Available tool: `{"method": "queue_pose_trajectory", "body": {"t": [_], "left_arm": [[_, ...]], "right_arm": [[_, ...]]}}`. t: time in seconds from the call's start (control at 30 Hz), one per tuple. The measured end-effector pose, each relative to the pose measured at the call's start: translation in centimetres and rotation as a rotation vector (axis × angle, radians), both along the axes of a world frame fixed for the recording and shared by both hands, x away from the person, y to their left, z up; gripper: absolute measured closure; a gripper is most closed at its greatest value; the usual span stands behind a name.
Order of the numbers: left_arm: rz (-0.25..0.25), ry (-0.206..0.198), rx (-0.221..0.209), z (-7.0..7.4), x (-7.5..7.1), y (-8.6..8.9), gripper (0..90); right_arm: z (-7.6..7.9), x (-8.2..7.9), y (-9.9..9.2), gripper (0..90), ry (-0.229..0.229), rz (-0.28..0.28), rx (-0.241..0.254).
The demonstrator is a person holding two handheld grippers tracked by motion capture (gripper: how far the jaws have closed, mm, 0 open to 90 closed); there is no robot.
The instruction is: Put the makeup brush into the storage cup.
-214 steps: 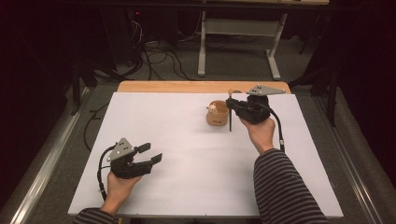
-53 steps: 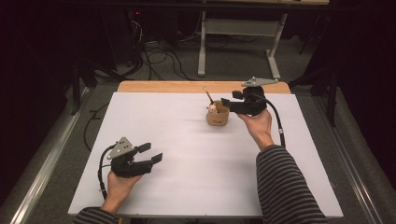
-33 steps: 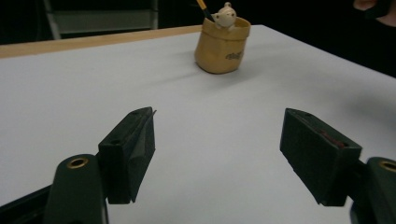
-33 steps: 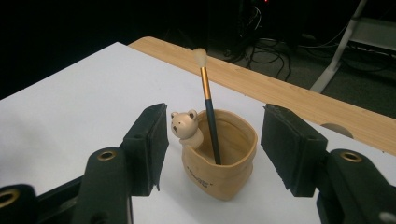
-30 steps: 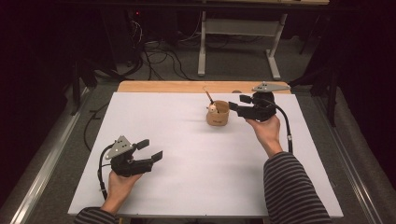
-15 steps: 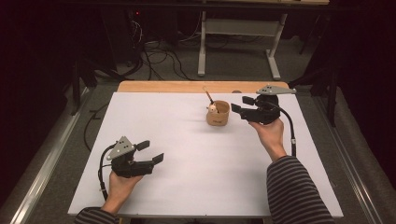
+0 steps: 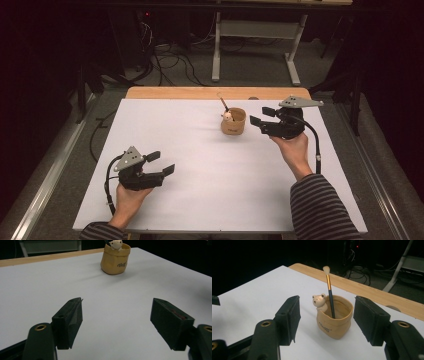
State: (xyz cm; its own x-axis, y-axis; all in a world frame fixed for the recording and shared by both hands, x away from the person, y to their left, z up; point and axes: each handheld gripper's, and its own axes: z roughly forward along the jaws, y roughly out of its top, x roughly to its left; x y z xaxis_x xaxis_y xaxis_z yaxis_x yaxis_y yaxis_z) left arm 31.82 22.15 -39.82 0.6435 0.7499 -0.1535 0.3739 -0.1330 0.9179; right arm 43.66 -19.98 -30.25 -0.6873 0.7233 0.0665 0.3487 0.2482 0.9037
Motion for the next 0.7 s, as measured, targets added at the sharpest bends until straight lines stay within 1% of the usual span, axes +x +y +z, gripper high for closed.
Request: {"method": "queue_pose_trajectory", "body": {"t": [0.2,0.37,0.4,0.43,0.53,0.7], "left_arm": [[-0.002,0.004,-0.006,0.0,0.0,0.1,24.6],[-0.001,0.005,-0.011,-0.1,0.1,0.2,24.3],[-0.001,0.004,-0.011,-0.1,0.1,0.2,24.3],[-0.002,0.003,-0.011,-0.1,0.1,0.2,24.3],[-0.001,0.003,-0.016,0.0,0.1,0.3,24.3],[-0.002,0.011,-0.021,-0.1,0.2,0.3,24.4]], "right_arm": [[0.3,-0.8,-0.4,39.6,-0.011,-0.002,0.018],[0.0,-1.5,-0.9,38.8,-0.016,0.001,0.022],[0.0,-1.6,-1.0,38.7,-0.020,0.002,0.017],[0.0,-1.8,-1.0,38.6,-0.013,-0.001,0.020],[-0.1,-2.2,-1.3,38.4,-0.025,0.002,0.023],[-0.1,-2.9,-1.5,38.1,-0.026,0.012,0.033]]}}
